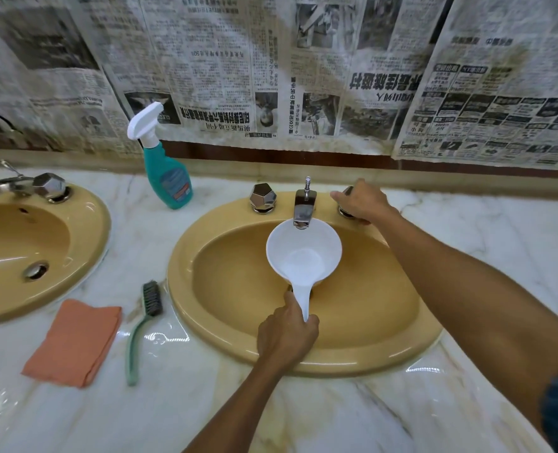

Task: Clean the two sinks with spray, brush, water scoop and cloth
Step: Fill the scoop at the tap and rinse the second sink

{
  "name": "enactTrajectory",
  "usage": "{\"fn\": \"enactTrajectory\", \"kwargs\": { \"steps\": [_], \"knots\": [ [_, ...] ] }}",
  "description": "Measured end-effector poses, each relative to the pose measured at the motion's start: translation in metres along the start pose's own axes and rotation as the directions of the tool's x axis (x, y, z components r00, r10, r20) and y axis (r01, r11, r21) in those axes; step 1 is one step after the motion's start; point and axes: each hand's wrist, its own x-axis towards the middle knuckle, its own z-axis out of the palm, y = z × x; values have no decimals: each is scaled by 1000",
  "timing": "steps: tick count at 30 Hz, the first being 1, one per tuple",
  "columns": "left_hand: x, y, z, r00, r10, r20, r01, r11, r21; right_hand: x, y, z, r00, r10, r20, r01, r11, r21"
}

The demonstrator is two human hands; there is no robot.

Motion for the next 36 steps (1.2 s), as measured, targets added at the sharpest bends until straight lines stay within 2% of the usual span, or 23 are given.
{"fn": "enactTrajectory", "kwargs": {
  "steps": [2, 4, 7, 9, 12, 14, 16, 18, 21, 24, 36],
  "knots": [
    [2, 1, 0, 1000, -16, 10, 17, 1000, -1, 8, -4, 2, 995, -50, 89, 57, 995, -82],
    [2, 1, 0, 1000, -24, 8, 24, 1000, -3, 13, -6, 1, 993, -65, 94, 80, 982, -171],
    [3, -1, 1, 1000, -16, -9, 16, 1000, -1, 19, -6, -2, 989, -78, 129, 104, 973, -207],
    [3, -1, 2, 1000, -10, -18, 10, 1000, 0, 22, -6, -5, 980, -123, 156, 164, 944, -287],
    [3, -1, 2, 1000, -1, -27, 2, 1000, 5, 26, -3, -8, 935, -226, 274, 331, 835, -439],
    [2, -1, 2, 1000, 1, -24, -1, 1000, 1, 29, -1, -16, 890, -246, 384, 416, 781, -466],
    [2, -1, 2, 1000, 6, -21, -5, 1000, 3, 30, -1, -25, 858, -224, 463, 443, 778, -445],
    [2, -1, 2, 1000, 7, -22, -7, 1000, 0, 31, -1, -26, 882, -211, 422, 402, 804, -438],
    [3, -2, 2, 1000, 12, -17, -12, 1000, -8, 25, -3, -15, 968, -159, 192, 226, 888, -401],
    [4, -2, 2, 1000, 5, -13, -5, 1000, -11, 14, -7, -1, 988, -112, 105, 143, 917, -373],
    [1, -3, 0, 1000, -4, -25, 3, 1000, -23, 10, -15, -4, 983, -133, 129, 169, 929, -329]
  ]
}}
